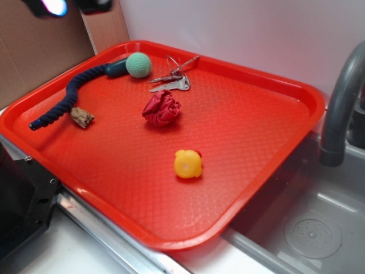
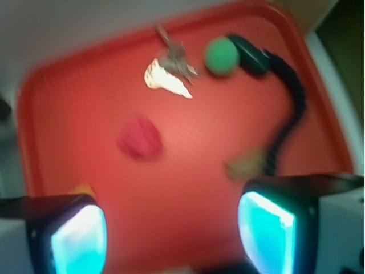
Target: Grab the silver keys.
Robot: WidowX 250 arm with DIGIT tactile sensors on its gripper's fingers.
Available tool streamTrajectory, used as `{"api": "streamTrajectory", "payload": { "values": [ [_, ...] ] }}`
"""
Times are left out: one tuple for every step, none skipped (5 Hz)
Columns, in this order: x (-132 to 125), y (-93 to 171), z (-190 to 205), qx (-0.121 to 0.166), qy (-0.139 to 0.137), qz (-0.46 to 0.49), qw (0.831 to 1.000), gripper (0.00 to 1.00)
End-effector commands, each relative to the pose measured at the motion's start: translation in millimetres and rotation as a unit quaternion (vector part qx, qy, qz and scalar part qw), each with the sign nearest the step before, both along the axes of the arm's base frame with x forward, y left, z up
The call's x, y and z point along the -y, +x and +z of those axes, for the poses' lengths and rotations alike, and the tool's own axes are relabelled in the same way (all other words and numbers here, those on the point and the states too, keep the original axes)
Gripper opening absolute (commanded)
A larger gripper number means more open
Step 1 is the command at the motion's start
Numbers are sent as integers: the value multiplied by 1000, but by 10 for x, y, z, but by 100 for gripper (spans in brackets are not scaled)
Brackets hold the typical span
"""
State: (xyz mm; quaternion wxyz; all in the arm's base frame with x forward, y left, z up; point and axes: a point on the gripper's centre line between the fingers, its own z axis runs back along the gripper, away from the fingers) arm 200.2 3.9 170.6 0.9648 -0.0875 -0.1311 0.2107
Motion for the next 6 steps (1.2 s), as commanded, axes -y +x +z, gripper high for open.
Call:
{"api": "streamTrajectory", "payload": {
  "values": [
    [-122,273,-73,78,-30,89,993,100],
    [-122,273,-73,78,-30,89,993,100],
    [-122,273,-73,78,-30,89,993,100],
    [-266,631,-435,41,-3,147,988,100],
    [-424,891,-703,16,12,181,983,100],
    [-465,986,-831,11,14,199,980,100]
  ]
}}
